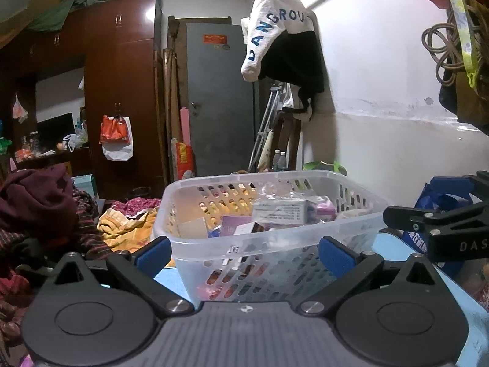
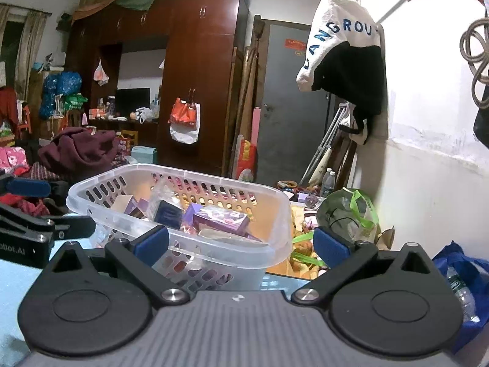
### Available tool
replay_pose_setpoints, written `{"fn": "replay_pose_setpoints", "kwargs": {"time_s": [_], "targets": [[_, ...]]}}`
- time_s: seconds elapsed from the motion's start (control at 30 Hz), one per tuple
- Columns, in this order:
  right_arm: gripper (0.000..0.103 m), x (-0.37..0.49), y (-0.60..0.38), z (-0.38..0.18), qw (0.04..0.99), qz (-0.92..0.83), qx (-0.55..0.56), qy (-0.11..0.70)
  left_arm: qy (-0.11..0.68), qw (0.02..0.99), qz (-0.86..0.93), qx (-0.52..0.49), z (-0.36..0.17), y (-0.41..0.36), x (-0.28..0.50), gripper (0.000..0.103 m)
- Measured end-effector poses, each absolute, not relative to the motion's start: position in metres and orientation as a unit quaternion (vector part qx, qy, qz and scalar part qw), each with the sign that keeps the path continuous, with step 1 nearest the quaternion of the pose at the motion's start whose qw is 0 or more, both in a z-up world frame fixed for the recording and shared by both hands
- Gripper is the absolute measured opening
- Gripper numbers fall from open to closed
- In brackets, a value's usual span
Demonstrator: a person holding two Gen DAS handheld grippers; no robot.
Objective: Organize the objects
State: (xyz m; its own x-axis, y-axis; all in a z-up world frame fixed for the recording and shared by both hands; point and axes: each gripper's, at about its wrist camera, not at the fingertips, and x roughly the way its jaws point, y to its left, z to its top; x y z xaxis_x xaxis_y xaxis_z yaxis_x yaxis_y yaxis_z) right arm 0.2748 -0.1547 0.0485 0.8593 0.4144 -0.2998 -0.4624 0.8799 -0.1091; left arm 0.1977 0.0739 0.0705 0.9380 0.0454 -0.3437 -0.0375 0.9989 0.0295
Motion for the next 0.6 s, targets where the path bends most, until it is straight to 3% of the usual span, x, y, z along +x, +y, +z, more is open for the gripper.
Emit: {"fn": "replay_pose_setpoints", "kwargs": {"time_s": [0.6], "targets": [[0.103,0.277,-0.171,0.044,0.962,0.23,-0.054,0.14,0.187,0.982,0.01,0.011,0.065,0.064,0.2,0.103]]}}
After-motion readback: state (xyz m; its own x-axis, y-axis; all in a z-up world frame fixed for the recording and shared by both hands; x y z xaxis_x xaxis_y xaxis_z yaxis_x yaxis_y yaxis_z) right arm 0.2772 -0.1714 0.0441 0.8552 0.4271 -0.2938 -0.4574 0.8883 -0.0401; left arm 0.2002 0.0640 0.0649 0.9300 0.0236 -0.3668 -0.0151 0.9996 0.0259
